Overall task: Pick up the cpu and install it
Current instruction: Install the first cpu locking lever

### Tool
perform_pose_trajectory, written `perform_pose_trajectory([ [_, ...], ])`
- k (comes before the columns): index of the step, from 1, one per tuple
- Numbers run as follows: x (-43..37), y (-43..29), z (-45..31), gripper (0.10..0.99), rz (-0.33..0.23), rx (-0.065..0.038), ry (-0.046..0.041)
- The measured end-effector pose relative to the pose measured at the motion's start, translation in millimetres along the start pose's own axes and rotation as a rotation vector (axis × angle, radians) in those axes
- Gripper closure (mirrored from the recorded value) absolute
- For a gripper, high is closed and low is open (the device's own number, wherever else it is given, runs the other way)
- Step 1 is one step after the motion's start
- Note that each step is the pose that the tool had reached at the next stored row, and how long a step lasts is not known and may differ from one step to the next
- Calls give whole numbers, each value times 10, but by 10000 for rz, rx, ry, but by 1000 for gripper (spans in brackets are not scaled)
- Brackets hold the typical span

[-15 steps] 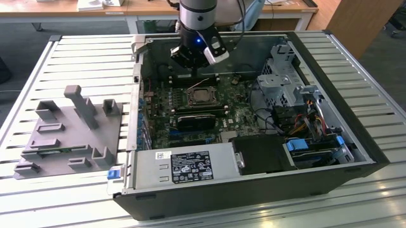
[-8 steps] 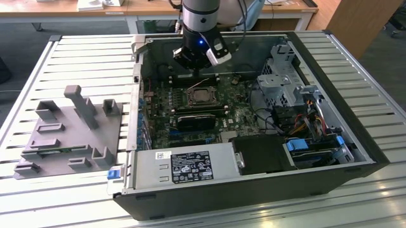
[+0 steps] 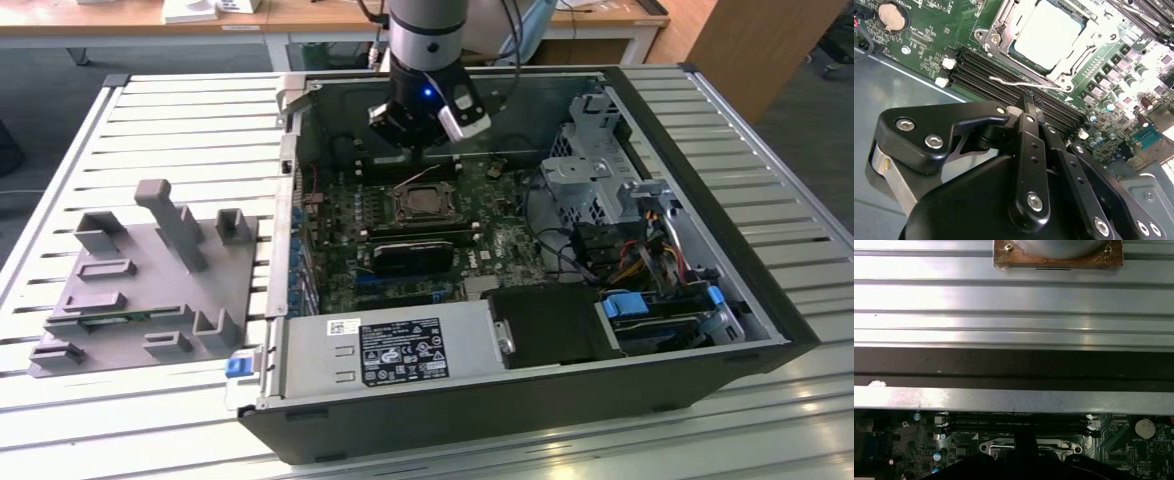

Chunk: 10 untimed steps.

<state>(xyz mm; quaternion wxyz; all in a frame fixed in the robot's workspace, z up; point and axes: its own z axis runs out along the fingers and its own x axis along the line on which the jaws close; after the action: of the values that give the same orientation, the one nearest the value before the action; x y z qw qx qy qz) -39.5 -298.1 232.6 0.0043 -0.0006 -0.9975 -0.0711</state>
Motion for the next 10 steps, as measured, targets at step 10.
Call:
perform_pose_trajectory([
  [10, -48, -6, 44, 980, 0, 0, 0],
])
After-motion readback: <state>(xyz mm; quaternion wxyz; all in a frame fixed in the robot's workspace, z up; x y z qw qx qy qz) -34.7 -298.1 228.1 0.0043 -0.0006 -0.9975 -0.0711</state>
